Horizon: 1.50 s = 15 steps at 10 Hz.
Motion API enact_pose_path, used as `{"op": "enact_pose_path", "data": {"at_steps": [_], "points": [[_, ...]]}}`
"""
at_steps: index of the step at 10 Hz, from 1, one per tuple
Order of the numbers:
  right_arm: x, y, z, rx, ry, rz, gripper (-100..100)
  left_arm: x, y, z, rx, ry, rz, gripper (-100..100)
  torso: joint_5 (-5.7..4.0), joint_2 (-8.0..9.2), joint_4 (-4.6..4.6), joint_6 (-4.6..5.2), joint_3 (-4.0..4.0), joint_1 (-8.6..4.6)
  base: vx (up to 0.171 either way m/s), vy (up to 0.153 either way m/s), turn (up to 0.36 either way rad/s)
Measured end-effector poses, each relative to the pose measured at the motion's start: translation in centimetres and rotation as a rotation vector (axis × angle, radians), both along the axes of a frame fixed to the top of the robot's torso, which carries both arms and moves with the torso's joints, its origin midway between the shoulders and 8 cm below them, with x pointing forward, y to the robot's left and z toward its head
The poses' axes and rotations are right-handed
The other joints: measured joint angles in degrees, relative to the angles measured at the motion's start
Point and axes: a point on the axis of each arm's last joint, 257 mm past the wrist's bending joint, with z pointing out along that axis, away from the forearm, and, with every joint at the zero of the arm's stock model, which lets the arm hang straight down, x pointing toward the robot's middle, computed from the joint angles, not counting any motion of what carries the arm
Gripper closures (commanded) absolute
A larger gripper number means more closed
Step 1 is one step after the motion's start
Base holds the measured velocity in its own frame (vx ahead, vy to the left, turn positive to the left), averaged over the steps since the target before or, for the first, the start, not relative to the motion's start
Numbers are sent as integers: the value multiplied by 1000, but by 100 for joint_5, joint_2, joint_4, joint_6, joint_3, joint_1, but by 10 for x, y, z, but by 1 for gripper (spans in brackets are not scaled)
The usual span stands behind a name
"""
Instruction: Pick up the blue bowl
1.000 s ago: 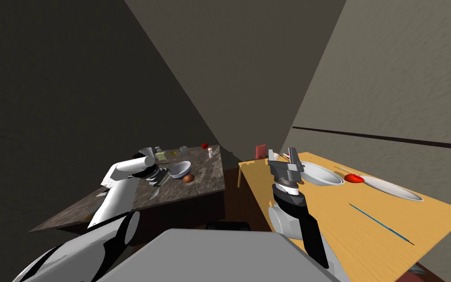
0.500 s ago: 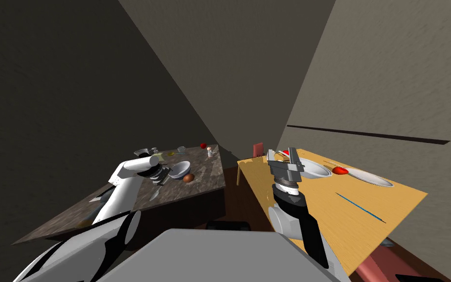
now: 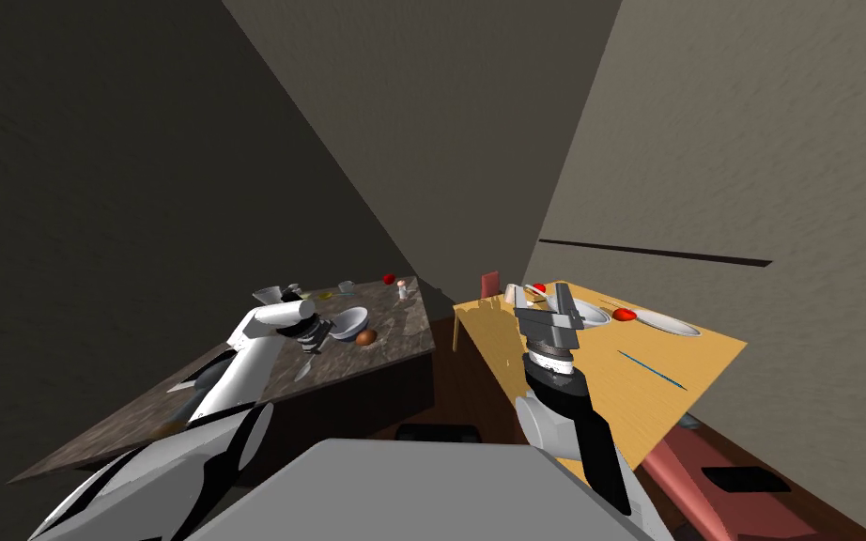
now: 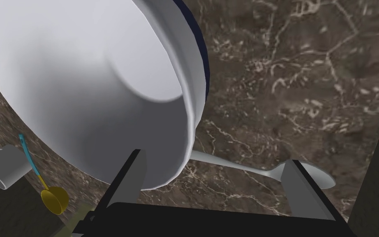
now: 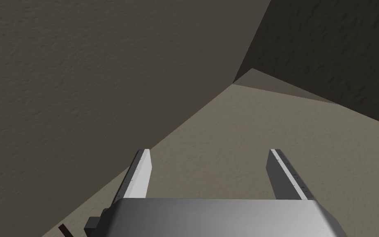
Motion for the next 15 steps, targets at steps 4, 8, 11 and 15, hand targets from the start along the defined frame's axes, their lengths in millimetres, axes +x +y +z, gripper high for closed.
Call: {"op": "enact_pose_path", "data": {"at_steps": [4, 8, 11, 15], "points": [[0, 0, 0, 0, 0, 0, 0, 8, 0, 3, 6, -19, 10, 100, 13, -10, -24, -30, -15, -17, -6, 10, -19], [0, 0, 0, 0, 0, 0, 0, 8, -1, 2, 7, -17, 8, 100, 14, -9, -20, -31, -13, -12, 13, -14, 46], [0, 0, 0, 0, 0, 0, 0, -5, 4, 4, 0, -2, -13, 100, 8, -37, -25, -36, -28, -37, 94, -78, 120], [0, 0, 0, 0, 0, 0, 0, -17, 10, 12, -2, -1, -54, 100, 4, -30, -21, -38, -23, -35, 75, -61, 101]]}}
